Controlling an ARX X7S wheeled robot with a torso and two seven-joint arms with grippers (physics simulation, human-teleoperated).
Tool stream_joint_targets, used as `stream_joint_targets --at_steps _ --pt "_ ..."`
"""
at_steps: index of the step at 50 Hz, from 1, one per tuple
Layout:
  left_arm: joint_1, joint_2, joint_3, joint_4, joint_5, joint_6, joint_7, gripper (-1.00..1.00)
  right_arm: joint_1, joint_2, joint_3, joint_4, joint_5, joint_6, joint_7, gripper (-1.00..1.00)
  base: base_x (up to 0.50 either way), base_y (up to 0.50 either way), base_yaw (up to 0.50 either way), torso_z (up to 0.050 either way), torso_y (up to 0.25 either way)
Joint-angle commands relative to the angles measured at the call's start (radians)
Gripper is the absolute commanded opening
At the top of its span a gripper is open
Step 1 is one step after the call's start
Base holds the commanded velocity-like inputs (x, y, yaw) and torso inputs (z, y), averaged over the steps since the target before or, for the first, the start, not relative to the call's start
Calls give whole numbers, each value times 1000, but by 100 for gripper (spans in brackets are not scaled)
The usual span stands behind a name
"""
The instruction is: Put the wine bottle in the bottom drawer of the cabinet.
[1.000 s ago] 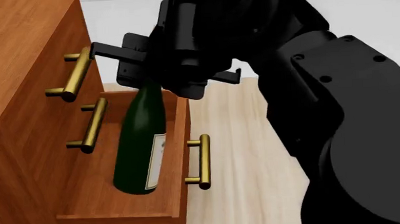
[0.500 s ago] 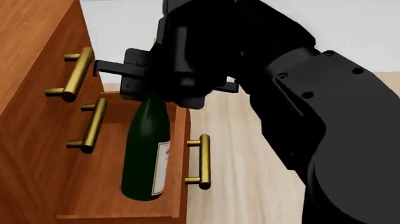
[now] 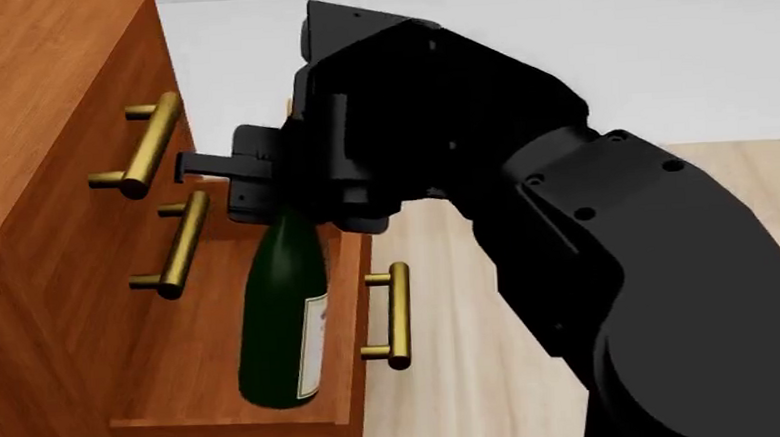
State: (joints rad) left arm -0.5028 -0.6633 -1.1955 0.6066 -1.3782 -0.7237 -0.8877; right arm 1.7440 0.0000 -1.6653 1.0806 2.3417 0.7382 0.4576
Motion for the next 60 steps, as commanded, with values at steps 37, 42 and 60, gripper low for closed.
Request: stream_joint_targets --at_steps 37,42,60 --pt "6 -18 18 6 -8 -1 1 100 -79 0 40 -41 -168 -70 -71 -100 0 0 0 0 1" --pt "0 -23 27 -1 -8 0 -1 100 -91 0 39 -32 -177 -71 -77 -100 0 0 0 0 0" --pt "5 -30 26 5 -17 -1 -1 100 -138 0 39 -22 -215 -79 -95 -100 0 0 0 0 0"
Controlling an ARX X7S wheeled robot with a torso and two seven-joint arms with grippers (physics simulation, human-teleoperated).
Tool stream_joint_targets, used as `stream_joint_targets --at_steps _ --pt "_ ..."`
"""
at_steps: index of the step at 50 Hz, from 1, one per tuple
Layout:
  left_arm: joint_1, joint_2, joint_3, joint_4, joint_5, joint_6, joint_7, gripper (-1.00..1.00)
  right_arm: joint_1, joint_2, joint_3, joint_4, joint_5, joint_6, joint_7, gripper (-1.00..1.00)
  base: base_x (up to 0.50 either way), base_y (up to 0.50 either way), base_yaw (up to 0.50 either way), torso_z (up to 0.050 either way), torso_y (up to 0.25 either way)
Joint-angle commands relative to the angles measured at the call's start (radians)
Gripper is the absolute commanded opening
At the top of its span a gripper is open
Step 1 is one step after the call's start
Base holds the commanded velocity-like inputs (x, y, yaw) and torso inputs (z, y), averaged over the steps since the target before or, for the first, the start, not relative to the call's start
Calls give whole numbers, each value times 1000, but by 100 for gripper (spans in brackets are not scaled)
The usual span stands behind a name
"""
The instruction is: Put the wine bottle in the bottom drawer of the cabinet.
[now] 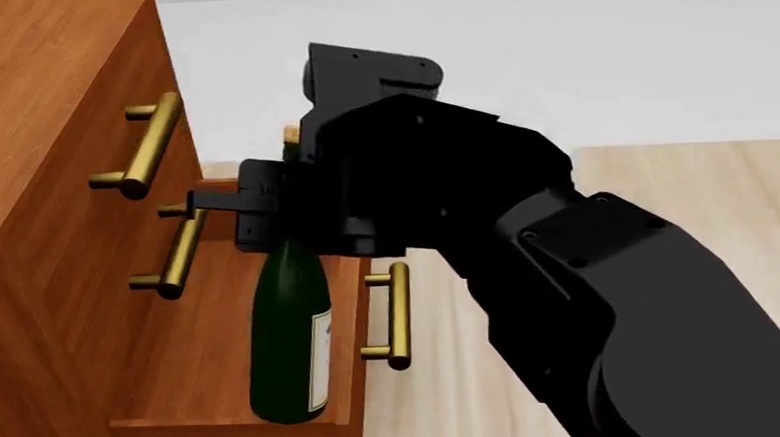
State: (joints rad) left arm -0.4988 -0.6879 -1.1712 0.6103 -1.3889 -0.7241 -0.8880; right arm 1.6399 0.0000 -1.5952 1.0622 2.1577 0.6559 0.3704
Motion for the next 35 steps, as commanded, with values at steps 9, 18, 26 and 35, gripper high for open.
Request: stream_joint_targets --at_steps 9,18,26,35 --pt "5 -8 6 2 7 0 7 100 -34 0 -31 -3 -31 3 -8 -100 0 0 0 0 0" --pt "12 -14 11 10 21 -2 14 100 -34 0 -31 -3 -31 3 -8 -100 0 0 0 0 -135" --pt "9 -11 11 7 14 1 12 100 -34 0 -31 -3 -31 3 -8 -100 0 0 0 0 -220" --pt "10 -11 15 7 20 3 15 100 -49 0 -19 -39 -151 16 3 -100 0 0 0 0 -205"
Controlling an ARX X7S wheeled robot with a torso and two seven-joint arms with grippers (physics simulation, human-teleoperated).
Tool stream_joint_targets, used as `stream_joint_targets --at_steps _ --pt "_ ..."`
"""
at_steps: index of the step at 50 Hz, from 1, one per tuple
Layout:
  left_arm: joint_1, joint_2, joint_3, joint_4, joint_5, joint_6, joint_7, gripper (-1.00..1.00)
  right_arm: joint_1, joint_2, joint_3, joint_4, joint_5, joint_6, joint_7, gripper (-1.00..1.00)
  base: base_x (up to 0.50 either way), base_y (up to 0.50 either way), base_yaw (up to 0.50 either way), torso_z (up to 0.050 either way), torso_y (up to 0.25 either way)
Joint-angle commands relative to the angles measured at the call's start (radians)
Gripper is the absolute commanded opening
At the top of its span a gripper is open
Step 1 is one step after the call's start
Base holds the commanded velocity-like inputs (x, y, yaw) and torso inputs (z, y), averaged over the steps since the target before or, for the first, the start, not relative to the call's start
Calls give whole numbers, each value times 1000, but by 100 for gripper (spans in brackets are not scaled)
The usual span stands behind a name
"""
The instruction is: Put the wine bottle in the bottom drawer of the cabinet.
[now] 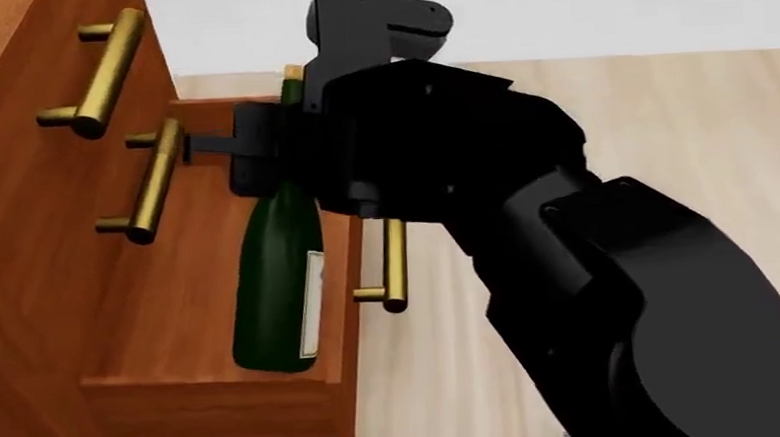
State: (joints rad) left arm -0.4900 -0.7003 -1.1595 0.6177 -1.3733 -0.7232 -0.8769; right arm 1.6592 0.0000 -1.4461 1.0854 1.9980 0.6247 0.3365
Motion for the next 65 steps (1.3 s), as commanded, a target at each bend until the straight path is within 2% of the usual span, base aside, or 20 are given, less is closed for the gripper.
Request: stream_joint_targets --at_steps 1,6,8,21,50,57,60,61,63,64,65 --pt "3 4 1 0 5 3 6 100 -66 0 -167 -63 11 49 38 -100 0 0 0 0 -205" --pt "3 4 2 -2 6 5 6 100 -66 0 -164 -79 -34 50 30 -100 0 0 0 0 -205" --pt "28 35 -17 9 23 10 40 100 -67 0 -162 -85 -40 54 25 -100 0 0 0 0 -205" --pt "31 39 -17 9 21 12 39 100 -69 0 -155 -124 -123 94 -26 -100 0 0 0 0 -205" --pt "33 40 -18 5 7 14 31 100 -56 0 -160 -81 -62 87 65 -100 8 2 6 0 -194" --pt "31 43 -18 0 1 15 25 100 -56 0 -165 -55 -24 87 133 -100 8 6 12 0 -50" --pt "8 15 -3 -11 -21 12 -11 100 -54 0 -167 -51 -22 84 126 -100 8 5 7 0 -16" --pt "27 41 -17 -4 -6 16 16 100 -54 0 -166 -52 -21 78 127 -100 0 4 7 0 -19" --pt "3 11 2 -13 -20 14 -15 100 -55 0 -167 -48 -23 82 127 -100 6 4 7 0 -20" --pt "3 10 2 -12 -20 14 -17 100 -54 0 -168 -47 -25 85 132 100 14 4 7 0 -20" --pt "19 31 -8 -5 -10 16 7 100 -52 0 -167 -43 -20 85 122 100 0 4 6 0 -20"
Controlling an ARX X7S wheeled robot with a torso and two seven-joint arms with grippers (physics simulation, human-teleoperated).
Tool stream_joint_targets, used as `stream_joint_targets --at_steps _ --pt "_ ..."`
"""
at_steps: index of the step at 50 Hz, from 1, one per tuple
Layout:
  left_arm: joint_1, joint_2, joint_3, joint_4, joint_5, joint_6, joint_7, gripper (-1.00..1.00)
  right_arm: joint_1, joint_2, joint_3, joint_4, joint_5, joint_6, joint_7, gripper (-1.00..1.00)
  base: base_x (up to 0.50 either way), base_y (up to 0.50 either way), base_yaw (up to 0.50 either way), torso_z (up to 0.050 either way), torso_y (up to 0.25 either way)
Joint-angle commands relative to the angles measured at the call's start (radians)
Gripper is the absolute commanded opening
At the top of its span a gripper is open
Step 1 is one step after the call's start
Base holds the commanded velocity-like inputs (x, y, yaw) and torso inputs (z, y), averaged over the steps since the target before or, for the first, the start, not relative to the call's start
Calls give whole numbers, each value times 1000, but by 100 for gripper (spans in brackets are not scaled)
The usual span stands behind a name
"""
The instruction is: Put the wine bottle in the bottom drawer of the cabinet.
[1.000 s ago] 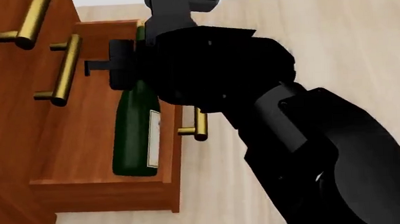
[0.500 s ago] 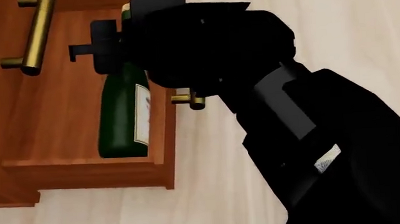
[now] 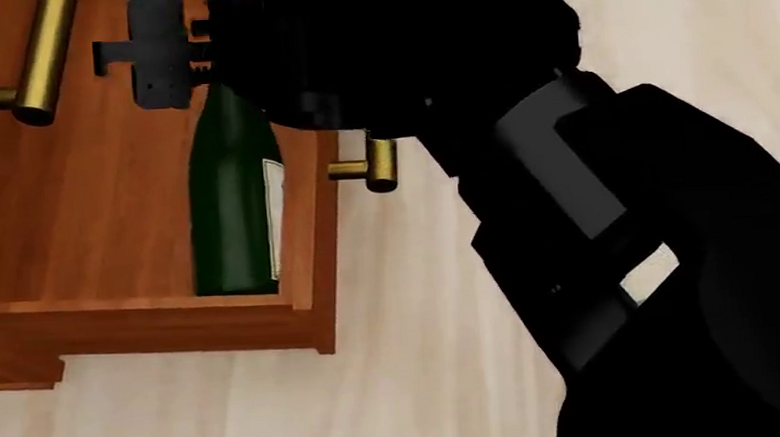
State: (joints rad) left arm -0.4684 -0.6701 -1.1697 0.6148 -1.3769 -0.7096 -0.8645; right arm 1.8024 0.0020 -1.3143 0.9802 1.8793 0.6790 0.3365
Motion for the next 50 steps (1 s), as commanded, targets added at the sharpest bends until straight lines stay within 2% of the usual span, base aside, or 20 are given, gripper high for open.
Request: stream_joint_targets --at_steps 1,3,7,10,15,17,20,23,26,28,32,34,39,41,48,50 --pt "4 8 -3 1 -1 4 4 100 -195 -2 -300 63 98 28 122 100 11 4 6 0 -20" --pt "10 15 -8 3 3 5 11 100 -194 -2 -300 66 93 27 122 100 5 4 5 0 -20" --pt "-18 -27 15 -8 -19 -2 -35 100 -191 -2 -301 78 103 17 130 100 3 2 4 0 -20" --pt "4 2 -1 1 -2 3 -4 100 -188 -2 -302 84 102 18 133 100 4 1 3 0 -20" --pt "-17 -27 17 -9 -18 -1 -35 100 -171 -2 -302 88 81 -4 153 100 5 2 4 0 -20" --pt "9 6 -3 2 -2 4 0 100 -159 -2 -300 87 73 -9 155 100 6 0 3 0 -19" --pt "-15 -25 16 -10 -17 0 -32 100 -125 -2 -294 80 26 -43 150 100 4 1 4 0 -18" --pt "7 2 2 -1 -4 3 -3 100 -73 -2 -293 84 44 -56 143 100 9 1 3 0 -16" --pt "-17 -30 20 -12 -21 -1 -38 100 -9 -2 -293 82 40 -62 126 100 4 0 0 0 -13" --pt "-1 -9 9 -7 -9 3 -15 100 47 -2 -294 83 47 -51 108 100 6 0 0 0 -5" --pt "-16 -28 22 -14 -18 1 -36 100 151 -2 -292 86 60 -53 106 100 0 0 -1 0 0" --pt "10 5 3 -3 -1 6 0 100 200 -2 -295 89 63 -49 110 100 6 0 -3 0 0" --pt "14 10 2 -2 4 8 7 100 342 -2 -300 102 91 -27 106 100 0 0 -2 0 0" --pt "-14 -21 28 -17 -3 6 -22 100 389 -2 -301 104 88 -17 107 100 0 0 -1 0 0" --pt "-13 -24 31 -21 -7 4 -20 100 546 -2 -303 126 109 17 120 100 0 0 0 0 0" --pt "-12 -22 33 -23 -3 5 -19 100 553 -2 -154 141 1 69 137 100 0 0 0 0 0"
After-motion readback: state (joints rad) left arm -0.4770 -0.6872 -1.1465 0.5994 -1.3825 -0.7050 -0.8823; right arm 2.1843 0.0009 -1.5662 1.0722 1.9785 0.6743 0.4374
